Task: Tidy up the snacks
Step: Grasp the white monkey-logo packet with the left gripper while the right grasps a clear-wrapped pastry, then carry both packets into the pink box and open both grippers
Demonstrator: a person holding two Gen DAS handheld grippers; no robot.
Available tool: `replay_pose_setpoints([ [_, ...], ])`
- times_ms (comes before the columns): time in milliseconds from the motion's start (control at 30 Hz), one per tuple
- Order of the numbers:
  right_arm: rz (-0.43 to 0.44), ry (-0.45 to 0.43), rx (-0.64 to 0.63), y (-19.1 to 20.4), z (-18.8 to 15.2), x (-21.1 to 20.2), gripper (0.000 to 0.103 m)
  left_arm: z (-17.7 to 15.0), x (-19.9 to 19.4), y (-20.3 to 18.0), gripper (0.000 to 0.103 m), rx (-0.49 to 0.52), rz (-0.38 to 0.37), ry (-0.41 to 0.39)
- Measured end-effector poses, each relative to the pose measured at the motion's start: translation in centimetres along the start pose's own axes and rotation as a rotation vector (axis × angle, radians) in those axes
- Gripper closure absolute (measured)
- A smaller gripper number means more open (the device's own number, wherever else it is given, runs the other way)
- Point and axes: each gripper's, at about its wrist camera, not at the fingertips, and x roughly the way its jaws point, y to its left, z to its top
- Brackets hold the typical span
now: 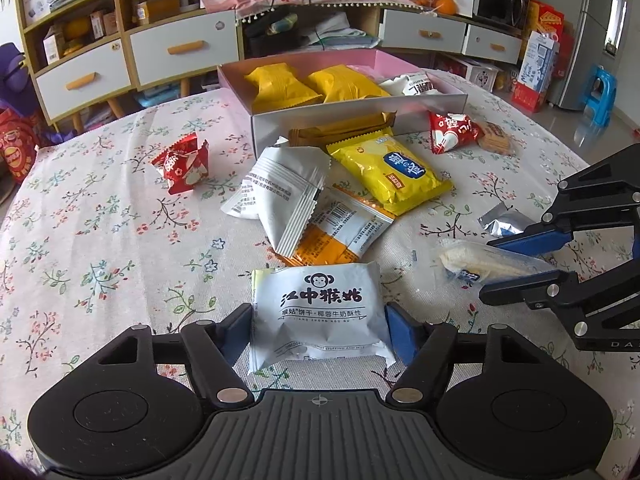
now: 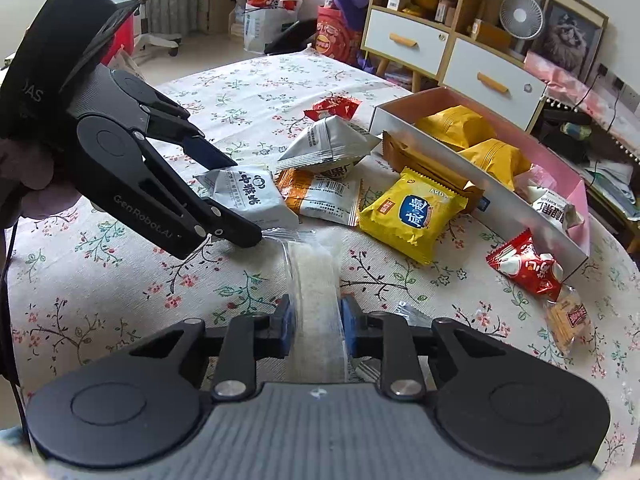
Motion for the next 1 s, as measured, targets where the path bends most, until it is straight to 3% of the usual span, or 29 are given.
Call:
replay_pose_setpoints([
  [333,-0.003,-0.02,0.019,-0.3,0.4,-0.3,0.086,0.3,-0.3,-0.1,0.035,0.0,-0.007,0.001],
  [1000,-0.013,-0.11,0.183,-3.5,3.0,-1.9,0.087,2.3,-2.4,-0.5,0.036,-0.024,-0.034,-0.021],
])
